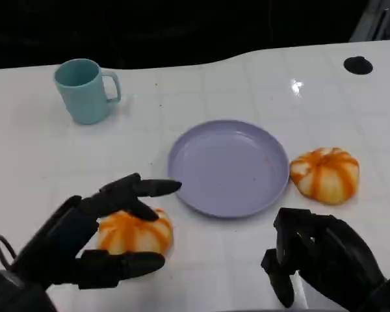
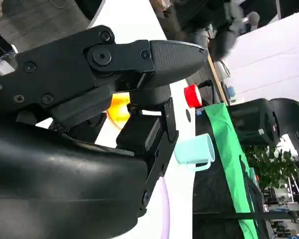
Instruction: Grasp the bread from the table and place it into the plate.
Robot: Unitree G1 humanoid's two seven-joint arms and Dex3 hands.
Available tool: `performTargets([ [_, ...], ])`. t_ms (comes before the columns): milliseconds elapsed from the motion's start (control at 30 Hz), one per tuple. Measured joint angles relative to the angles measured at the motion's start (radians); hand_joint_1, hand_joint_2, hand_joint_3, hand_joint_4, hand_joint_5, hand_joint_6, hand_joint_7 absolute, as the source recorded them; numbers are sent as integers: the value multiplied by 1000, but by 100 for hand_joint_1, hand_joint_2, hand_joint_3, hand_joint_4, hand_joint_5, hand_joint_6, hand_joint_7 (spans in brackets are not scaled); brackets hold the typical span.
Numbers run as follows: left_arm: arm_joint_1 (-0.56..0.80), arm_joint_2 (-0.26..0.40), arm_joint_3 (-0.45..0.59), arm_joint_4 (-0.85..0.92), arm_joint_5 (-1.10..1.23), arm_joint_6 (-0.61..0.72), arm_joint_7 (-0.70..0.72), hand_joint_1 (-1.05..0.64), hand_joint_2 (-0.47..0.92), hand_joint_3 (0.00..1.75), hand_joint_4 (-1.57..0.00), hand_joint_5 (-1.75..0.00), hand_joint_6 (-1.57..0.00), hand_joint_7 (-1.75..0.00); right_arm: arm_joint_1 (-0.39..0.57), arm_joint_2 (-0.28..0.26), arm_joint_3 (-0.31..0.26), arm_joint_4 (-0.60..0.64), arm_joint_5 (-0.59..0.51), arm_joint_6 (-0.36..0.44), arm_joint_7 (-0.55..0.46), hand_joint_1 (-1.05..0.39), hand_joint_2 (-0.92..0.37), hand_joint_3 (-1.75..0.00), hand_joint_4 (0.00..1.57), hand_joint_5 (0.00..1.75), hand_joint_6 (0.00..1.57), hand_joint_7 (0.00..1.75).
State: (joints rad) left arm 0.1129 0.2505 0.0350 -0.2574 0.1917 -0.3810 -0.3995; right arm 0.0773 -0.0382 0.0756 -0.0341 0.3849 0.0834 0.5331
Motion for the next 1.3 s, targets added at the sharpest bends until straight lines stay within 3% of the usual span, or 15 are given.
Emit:
performTargets([
  [233, 16, 70, -1, -113, 327, 28, 91, -70, 92, 7, -47, -33, -41, 0, 0, 0, 1, 0, 0, 5, 0, -93, -91, -40, 121, 164, 103, 150],
  [667, -53, 137, -134, -140, 703, 201, 72, -73, 92, 2, -40, -19, -28, 0, 6, -1, 4, -23, 1, 18, -2, -93, -91, -38, 120, 164, 103, 150],
  [1300, -262, 141, -365, 272, 800, 353, 77, -72, 87, 0, -40, -11, -24, -1, 26, -4, 8, -55, 3, 40, -11, -93, -88, -43, 121, 164, 102, 151],
])
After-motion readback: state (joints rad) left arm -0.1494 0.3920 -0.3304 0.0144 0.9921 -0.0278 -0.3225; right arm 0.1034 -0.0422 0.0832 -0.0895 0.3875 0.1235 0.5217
